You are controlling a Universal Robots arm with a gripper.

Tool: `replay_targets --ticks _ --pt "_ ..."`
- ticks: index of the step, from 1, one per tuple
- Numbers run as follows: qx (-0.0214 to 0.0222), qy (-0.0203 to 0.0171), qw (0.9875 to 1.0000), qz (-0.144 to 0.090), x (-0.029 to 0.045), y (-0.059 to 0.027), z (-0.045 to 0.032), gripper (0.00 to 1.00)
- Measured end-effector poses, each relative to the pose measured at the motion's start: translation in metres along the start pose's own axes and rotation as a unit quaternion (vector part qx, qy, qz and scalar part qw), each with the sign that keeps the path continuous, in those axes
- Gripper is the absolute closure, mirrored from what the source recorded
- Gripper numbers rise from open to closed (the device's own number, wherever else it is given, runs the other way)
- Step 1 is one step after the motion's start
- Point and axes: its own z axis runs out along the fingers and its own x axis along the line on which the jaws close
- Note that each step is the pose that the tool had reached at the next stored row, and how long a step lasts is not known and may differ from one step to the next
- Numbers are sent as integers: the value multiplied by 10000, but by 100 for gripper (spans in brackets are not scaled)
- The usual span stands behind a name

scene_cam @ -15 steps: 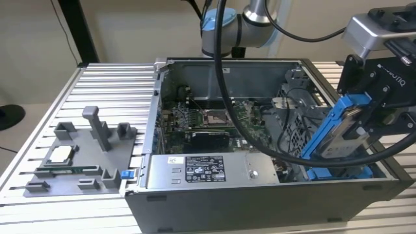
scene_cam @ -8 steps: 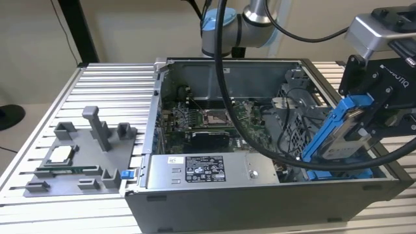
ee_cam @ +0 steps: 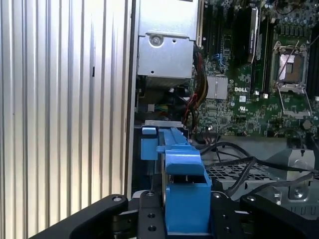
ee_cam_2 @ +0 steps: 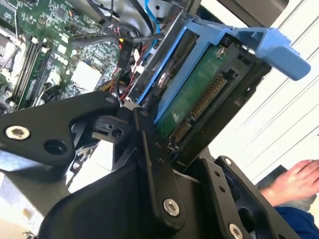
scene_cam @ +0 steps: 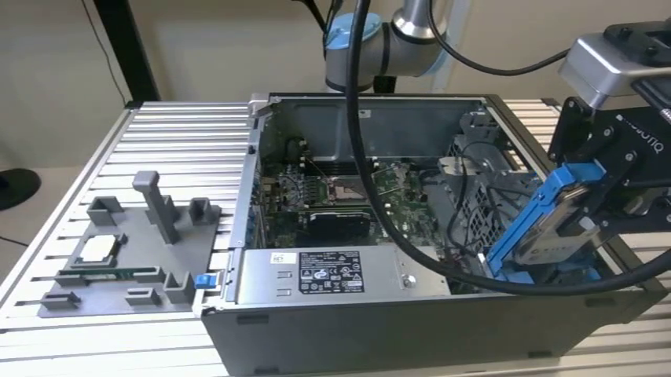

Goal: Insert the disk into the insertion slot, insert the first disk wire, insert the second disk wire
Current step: 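Insert the disk into the insertion slot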

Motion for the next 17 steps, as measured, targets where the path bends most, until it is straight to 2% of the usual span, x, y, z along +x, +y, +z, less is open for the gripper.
replay_targets --ticks 6,11,17 --pt "1 -1 10000 14 -35 1 55 100" --pt "4 -10 10000 33 -66 1 72 100" --pt "5 -14 10000 38 -55 0 179 100"
